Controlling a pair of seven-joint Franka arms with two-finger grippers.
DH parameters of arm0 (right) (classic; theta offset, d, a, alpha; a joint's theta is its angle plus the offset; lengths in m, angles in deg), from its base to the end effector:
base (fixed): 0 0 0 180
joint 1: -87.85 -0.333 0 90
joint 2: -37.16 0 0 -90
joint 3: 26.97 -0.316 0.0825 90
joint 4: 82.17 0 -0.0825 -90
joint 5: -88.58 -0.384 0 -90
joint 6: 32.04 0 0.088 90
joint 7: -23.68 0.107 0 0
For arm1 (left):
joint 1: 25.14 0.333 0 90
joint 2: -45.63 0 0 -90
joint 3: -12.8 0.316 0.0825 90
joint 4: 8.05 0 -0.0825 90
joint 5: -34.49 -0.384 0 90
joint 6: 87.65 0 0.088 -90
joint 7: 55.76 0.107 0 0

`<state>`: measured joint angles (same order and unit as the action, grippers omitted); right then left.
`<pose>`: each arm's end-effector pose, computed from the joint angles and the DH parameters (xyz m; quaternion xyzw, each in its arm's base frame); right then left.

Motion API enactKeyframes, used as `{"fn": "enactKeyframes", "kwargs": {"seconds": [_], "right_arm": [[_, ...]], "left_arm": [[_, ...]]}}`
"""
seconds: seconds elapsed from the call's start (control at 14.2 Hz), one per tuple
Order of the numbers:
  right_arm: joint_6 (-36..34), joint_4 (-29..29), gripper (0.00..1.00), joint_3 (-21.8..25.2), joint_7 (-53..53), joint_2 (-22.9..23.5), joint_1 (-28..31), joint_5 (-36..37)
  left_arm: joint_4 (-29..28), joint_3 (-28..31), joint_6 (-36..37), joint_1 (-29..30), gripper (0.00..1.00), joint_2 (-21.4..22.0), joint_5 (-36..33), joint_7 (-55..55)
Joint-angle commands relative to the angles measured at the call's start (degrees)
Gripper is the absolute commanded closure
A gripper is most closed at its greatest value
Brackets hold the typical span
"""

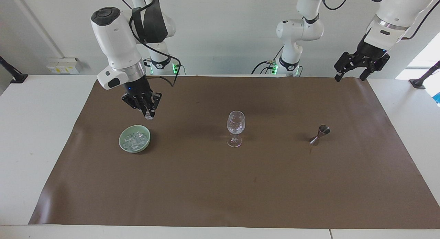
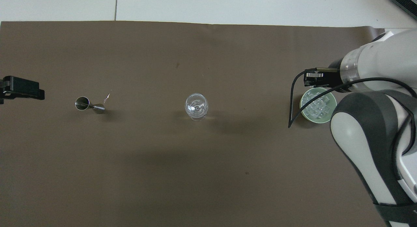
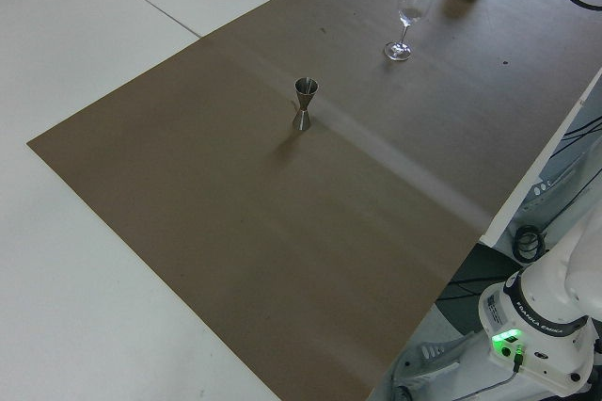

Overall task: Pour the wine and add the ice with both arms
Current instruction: 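Carry the ice with the right gripper over the wine glass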

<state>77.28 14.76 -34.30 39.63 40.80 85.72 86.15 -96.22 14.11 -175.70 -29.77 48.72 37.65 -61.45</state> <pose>0.5899 0.0993 0.5618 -0.9948 0.0623 -0.0692 0.0407 0.5330 -0.0366 0.6660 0.9991 0.0190 0.0236 0.0301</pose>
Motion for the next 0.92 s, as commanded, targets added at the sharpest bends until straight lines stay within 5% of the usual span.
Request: {"fn": "enactKeyframes", "kwargs": {"seconds": [0.0, 0.85], "right_arm": [[-1.04, -1.57, 1.00, -0.93, 4.07, 0.14, -1.37, -0.90], [7.93, -1.83, 1.00, -7.08, 20.08, 0.75, -4.80, -5.30]], "left_arm": [[-1.57, -0.08, 0.24, 0.24, 0.00, 1.48, -1.14, 0.24], [-1.66, -0.08, 0.33, 0.15, 0.00, 1.57, -1.14, 0.15]]}}
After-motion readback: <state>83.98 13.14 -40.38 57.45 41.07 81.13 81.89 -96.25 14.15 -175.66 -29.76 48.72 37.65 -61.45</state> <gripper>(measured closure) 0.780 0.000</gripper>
